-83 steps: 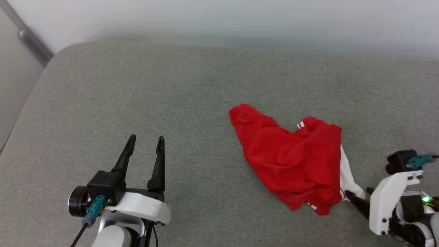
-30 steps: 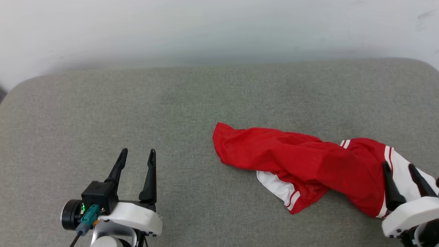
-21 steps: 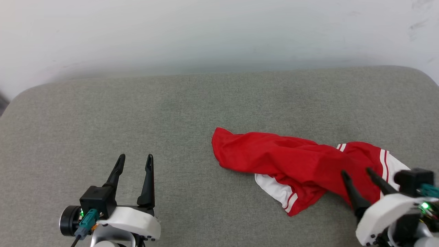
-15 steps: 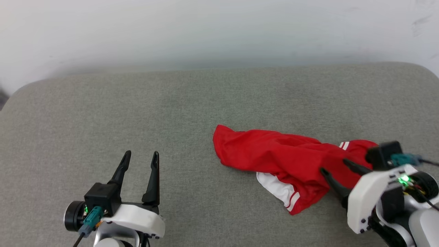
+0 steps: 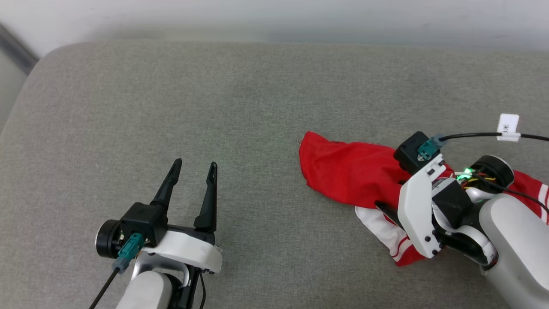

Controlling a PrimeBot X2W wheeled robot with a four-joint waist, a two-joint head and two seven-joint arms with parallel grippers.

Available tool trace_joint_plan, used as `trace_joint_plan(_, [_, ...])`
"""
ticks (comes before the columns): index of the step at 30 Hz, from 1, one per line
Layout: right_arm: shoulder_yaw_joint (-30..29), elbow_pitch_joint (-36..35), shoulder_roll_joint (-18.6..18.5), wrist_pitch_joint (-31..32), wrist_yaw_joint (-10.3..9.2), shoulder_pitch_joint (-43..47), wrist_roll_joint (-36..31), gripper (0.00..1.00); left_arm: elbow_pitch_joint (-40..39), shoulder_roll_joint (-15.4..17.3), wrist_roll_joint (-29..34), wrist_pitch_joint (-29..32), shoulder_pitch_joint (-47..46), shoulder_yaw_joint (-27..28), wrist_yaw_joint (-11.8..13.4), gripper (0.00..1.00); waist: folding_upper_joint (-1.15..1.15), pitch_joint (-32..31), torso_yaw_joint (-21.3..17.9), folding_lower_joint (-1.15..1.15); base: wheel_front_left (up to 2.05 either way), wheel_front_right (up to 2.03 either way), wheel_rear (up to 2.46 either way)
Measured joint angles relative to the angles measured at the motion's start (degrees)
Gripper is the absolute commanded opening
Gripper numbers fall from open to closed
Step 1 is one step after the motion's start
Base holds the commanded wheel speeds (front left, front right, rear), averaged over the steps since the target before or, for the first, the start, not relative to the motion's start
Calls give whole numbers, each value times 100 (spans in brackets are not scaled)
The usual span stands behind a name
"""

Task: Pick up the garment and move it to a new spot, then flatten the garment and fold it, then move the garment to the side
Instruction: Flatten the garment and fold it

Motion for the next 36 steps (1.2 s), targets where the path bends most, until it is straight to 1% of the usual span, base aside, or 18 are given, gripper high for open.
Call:
trace_joint_plan(1, [62,68,-13,48,0,-63,26,80,22,-10,7,-9,-32,-7,-14,100,0,34,33,0,0,0,0])
trace_joint_plan(2, [125,137,-23,132,0,-131,40,35,41,-20,23,-18,-50,-13,-29,100,0,65,59,0,0,0,0])
trace_joint_plan(3, [170,177,-38,156,0,-191,51,0,67,-29,25,-25,-64,-18,-38,100,0,93,81,0,0,0,0])
trace_joint_plan(6, [159,268,-46,80,0,-365,103,0,129,-53,25,-33,-82,-7,-47,100,0,145,115,0,0,0,0])
trace_joint_plan(10, [-260,460,-74,-282,0,-592,56,0,177,-90,25,-41,-122,20,-73,100,0,168,126,0,0,0,0])
trace_joint_plan(12, [-614,654,-66,-445,0,-651,49,0,187,-100,30,-42,-126,33,-77,100,0,176,124,0,0,0,0])
trace_joint_plan(18, [-1962,1404,45,-944,0,-698,44,0,197,-126,57,-43,-159,59,-94,100,0,233,128,0,0,0,0])
trace_joint_plan(23, [-3005,2250,158,-1349,-1,-505,-10,0,198,-169,89,-51,-179,57,-130,100,0,294,150,0,0,0,0])
trace_joint_plan(24, [-3142,2402,176,-1484,-1,-425,-51,0,198,-181,93,-52,-185,64,-143,100,0,308,157,0,0,0,0])
trace_joint_plan(25, [-3419,2743,298,-1813,-1,-301,-97,0,202,-187,109,-58,-186,91,-145,100,0,329,149,0,0,0,0])
trace_joint_plan(26, [-3474,2853,349,-1869,-1,-290,-102,2,205,-185,121,-58,-186,112,-145,100,0,329,135,0,0,0,0])
trace_joint_plan(27, [-3510,2942,399,-1940,-1,-261,-118,14,213,-186,126,-58,-186,122,-146,100,0,325,120,0,0,0,0])
trace_joint_plan(28, [-3545,2994,458,-2086,-1,-221,-146,42,221,-182,127,-58,-184,127,-146,100,0,315,105,0,0,0,0])
trace_joint_plan(29, [-3560,3023,522,-2204,-1,-202,-143,100,226,-182,130,-58,-183,138,-146,100,0,303,89,0,0,0,0])
trace_joint_plan(33, [-3517,2949,669,-2796,-1,-176,-199,100,241,-175,136,-58,-150,157,-144,100,0,220,16,0,0,0,0])
trace_joint_plan(36, [-3478,2679,683,-3442,-1,-41,-361,100,225,-160,135,-58,-124,208,-142,100,0,131,-43,0,0,0,0])
